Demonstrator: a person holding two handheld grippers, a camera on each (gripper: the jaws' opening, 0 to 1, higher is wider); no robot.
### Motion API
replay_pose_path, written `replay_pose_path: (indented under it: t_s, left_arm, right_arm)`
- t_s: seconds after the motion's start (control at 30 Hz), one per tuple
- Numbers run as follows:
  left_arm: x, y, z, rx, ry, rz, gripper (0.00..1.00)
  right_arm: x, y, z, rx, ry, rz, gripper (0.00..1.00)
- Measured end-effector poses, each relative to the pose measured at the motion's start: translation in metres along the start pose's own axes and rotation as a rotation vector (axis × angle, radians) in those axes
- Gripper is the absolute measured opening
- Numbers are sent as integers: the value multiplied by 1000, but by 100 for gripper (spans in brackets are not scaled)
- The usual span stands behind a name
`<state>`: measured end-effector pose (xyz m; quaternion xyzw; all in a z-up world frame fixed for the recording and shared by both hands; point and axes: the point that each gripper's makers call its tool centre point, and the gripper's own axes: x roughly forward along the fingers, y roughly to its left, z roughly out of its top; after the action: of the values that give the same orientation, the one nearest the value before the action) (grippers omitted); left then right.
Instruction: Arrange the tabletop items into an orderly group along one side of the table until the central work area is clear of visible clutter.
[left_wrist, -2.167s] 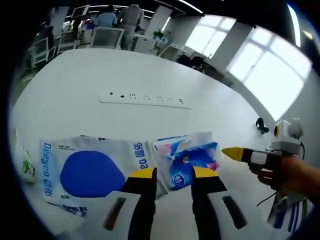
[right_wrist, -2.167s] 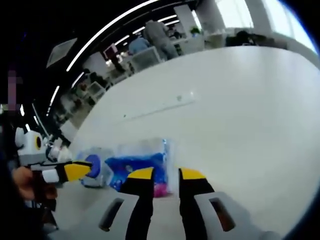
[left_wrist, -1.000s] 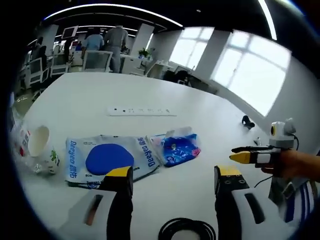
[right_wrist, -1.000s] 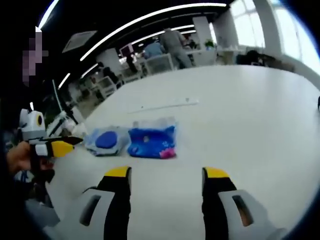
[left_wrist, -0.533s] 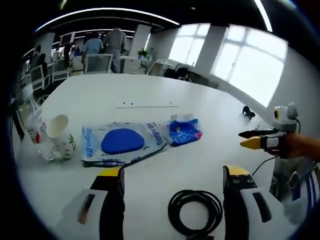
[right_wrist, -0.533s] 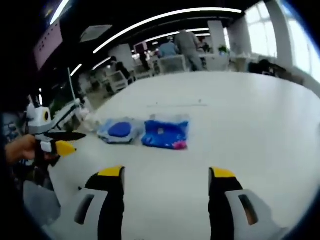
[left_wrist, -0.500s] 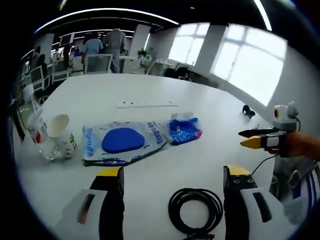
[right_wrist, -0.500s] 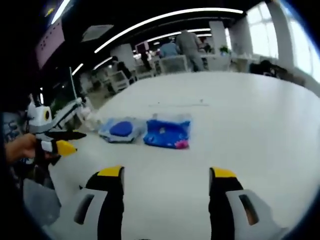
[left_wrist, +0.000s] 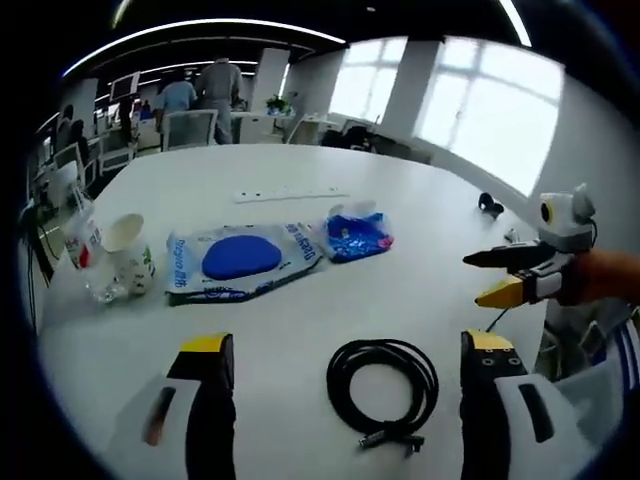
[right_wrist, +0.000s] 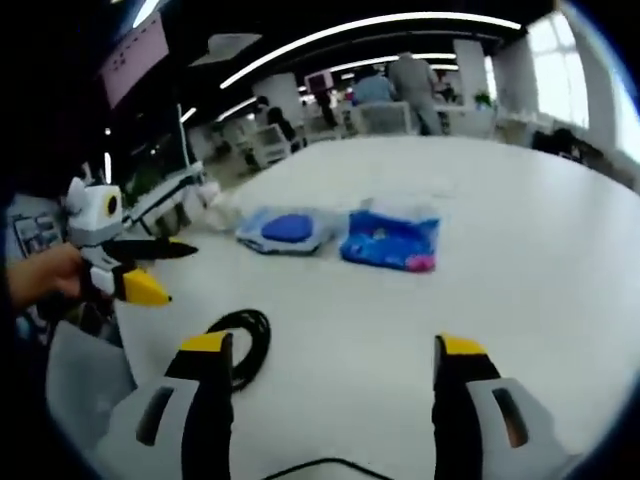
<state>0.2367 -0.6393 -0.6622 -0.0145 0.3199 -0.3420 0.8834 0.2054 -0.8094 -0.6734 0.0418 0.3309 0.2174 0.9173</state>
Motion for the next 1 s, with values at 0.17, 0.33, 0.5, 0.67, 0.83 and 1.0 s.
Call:
replay_pose_path:
  t_s: [0.17,0.33,0.5,0.67,0.83,1.0]
  left_arm:
    - [-1,3,-16,-9,32,26,100]
    - [-1,8,-30,-20,65,44,100]
    - [-4,16,-40,23,97,114,100]
    - [-2,20,-53,52,131,153,100]
    - [2,21,-63,40,150,180,100]
    - [6,26,-65,50,157,217,100]
  right_arm:
    - [4,13,-10,-11,12,14,81]
    - [10,26,-23,-42,49,28,81]
    - [15,38,-27,-59,53,34,80]
    - [24,48,-34,-103,89,22,77]
    - [32,53,-37,-118,103,2,74]
    - [39,57,-37,-137,116,-9,74]
